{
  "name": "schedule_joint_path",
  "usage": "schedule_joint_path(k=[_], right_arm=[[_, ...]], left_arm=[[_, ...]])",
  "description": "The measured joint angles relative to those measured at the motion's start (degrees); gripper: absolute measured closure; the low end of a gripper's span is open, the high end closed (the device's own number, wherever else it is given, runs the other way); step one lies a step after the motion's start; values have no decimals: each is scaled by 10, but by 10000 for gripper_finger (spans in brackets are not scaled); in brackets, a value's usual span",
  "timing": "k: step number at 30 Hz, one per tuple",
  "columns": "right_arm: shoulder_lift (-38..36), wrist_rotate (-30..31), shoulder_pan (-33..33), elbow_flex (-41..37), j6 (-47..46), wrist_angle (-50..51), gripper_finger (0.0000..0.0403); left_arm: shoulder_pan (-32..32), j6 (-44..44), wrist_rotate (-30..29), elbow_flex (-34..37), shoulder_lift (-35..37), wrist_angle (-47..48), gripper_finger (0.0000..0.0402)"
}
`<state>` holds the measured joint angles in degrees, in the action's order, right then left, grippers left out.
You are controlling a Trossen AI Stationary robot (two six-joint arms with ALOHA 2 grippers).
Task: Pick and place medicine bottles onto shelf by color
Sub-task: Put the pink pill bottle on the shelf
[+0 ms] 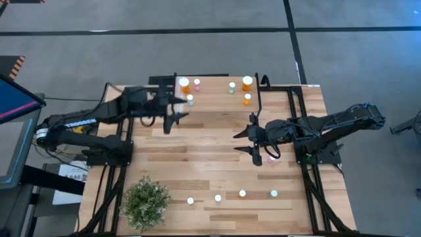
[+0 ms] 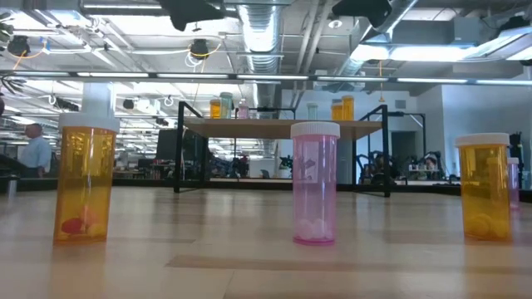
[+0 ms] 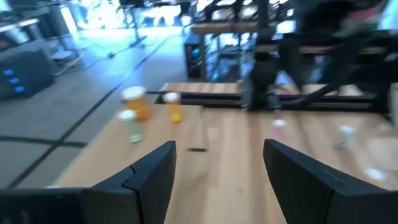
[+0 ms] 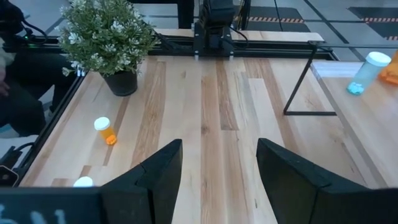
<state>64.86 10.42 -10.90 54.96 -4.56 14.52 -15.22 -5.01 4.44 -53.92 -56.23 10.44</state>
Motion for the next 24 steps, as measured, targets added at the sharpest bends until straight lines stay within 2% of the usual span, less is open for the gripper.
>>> schedule_joint_path(k=[5, 10, 18, 24], right_arm=[[0, 0, -4, 0, -1, 5, 175], [0, 0, -17, 0, -1, 4, 175], [0, 0, -47, 0, -4, 15, 175], [0, 0, -57, 0, -4, 17, 175]], left_arm=[[65, 30, -15, 79, 43, -56, 170], [134, 43, -57, 139, 49, -125, 171], [204, 53, -87, 202, 14, -266, 171], [225, 53, -87, 208, -18, -302, 171]])
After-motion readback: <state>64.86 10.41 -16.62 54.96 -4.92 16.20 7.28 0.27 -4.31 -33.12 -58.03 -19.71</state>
